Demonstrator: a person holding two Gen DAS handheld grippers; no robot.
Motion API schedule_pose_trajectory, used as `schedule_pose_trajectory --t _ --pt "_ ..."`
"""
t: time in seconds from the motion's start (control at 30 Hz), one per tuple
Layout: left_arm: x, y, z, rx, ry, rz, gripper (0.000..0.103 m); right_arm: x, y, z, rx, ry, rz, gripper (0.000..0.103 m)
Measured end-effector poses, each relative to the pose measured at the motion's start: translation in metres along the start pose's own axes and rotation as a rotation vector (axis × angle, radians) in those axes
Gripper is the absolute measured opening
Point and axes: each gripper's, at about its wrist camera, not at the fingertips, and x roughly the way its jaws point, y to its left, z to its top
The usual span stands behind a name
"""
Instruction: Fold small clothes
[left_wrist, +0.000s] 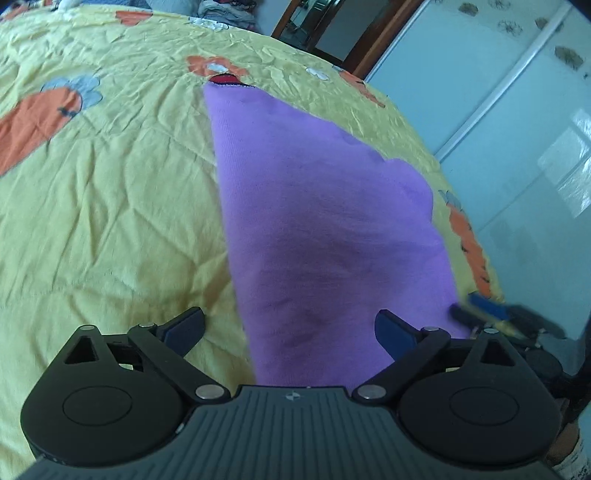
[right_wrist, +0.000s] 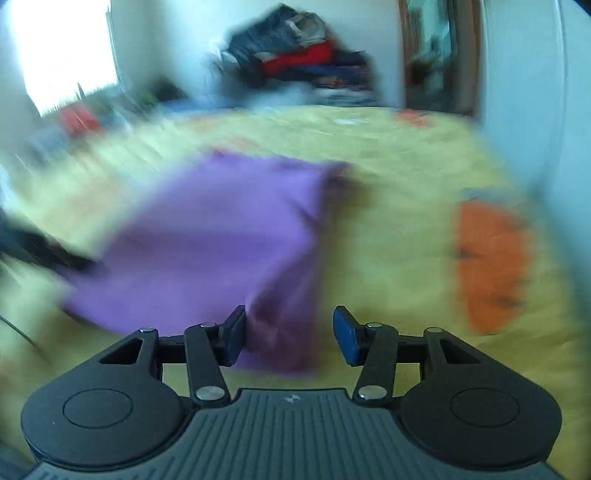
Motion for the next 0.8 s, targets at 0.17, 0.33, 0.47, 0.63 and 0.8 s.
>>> schedule_pose_trajectory --t 0.17,0.33,0.47,0.63,0.8 --pt "-0.005 0.006 -0.003 -0.039 0.012 -0.016 0.096 -0.025 -0.030 -0.005 0.168 -0.007 -0.009 0.052" --pt "-0.003 0.005 -0.004 -0.079 0.005 -0.045 0.098 -0.026 0.016 -0.005 0.018 -0.074 0.131 0.049" --pt "0.002 -0.002 -0.003 -0.068 0.008 -0.063 0.097 -0.010 0.025 -0.012 -0.060 -0.007 0.000 0.012" --pt "0.002 0.009 -0.001 -0.138 0.025 -0.119 0.103 -0.019 -0.017 -0.004 0.116 0.026 0.029 0.014" --pt "0.005 0.021 0.004 -0.258 0.015 -0.172 0.103 -0.009 -0.025 0.006 0.290 0.024 0.264 0.079"
